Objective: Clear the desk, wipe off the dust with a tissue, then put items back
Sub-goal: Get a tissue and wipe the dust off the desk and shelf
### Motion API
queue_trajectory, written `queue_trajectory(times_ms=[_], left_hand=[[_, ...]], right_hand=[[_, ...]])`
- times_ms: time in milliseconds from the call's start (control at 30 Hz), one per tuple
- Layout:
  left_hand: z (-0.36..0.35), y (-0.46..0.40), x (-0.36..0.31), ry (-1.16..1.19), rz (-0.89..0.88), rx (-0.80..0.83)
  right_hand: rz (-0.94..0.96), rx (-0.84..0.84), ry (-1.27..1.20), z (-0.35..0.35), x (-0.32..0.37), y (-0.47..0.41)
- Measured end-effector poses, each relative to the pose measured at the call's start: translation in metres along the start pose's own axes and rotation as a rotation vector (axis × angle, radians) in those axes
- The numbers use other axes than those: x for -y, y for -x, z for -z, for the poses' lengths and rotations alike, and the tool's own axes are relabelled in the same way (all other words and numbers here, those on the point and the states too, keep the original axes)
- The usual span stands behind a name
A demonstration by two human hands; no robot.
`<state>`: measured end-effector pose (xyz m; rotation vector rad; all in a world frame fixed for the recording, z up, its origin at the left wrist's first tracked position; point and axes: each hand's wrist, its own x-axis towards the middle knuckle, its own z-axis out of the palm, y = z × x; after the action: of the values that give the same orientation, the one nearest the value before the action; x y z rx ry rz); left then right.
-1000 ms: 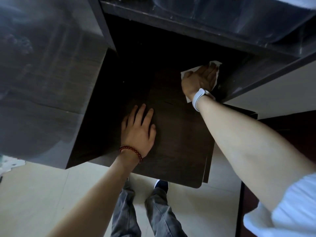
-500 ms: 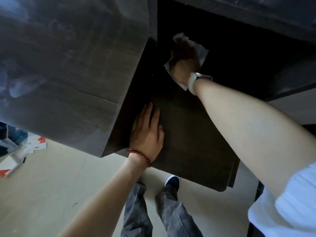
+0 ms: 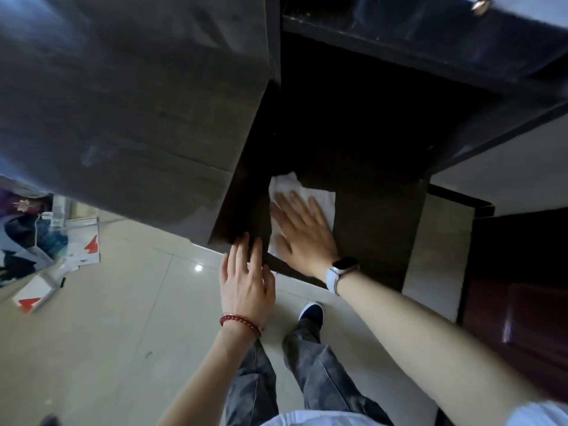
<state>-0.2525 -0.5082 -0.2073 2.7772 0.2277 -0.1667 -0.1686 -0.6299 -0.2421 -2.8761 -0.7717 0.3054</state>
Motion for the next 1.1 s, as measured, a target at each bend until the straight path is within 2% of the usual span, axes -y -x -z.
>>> queue_trajectory(times_ms=[100,167,267,400,467,633,800,867,933,1033,1100], left_hand=[[0.004,0.011,0.002,-0.047,0.058,0.277],[0.007,0.012,0.002,-0.098,0.040,0.366],[0.014,0.010,0.002,-0.141,0.019,0.439],[0.024,0.010,0.008,-0.140,-0.057,0.507],[0.031,0.017,0.012,-0.120,-0.100,0.519],[0.058,0.063,0.021,0.015,-0.251,0.554],[0.093,0.138,0.009,0.210,-0.384,0.705],[0.102,0.168,-0.007,0.341,-0.363,0.834],[0.105,0.200,-0.027,0.452,-0.341,1.044],[0.104,0.250,-0.053,0.462,-0.348,1.380],[0.101,0.286,-0.067,0.412,-0.363,1.540]], right_hand=[[-0.109,0.015,-0.047,-0.002,-0.011,0.038],[-0.256,0.004,-0.072,-0.002,-0.022,0.065],[-0.497,-0.069,-0.196,-0.003,-0.023,0.109],[-0.669,-0.190,-0.361,-0.016,-0.004,0.156],[-0.789,-0.271,-0.522,-0.014,0.011,0.165],[-1.055,-0.421,-0.912,0.020,0.075,0.200],[-1.247,-0.630,-1.030,0.054,0.162,0.292],[-1.275,-0.681,-1.070,0.069,0.191,0.332],[-1.296,-0.725,-1.104,0.082,0.218,0.369],[-1.317,-0.805,-1.182,0.091,0.255,0.422],[-1.391,-0.903,-1.150,0.088,0.276,0.457]])
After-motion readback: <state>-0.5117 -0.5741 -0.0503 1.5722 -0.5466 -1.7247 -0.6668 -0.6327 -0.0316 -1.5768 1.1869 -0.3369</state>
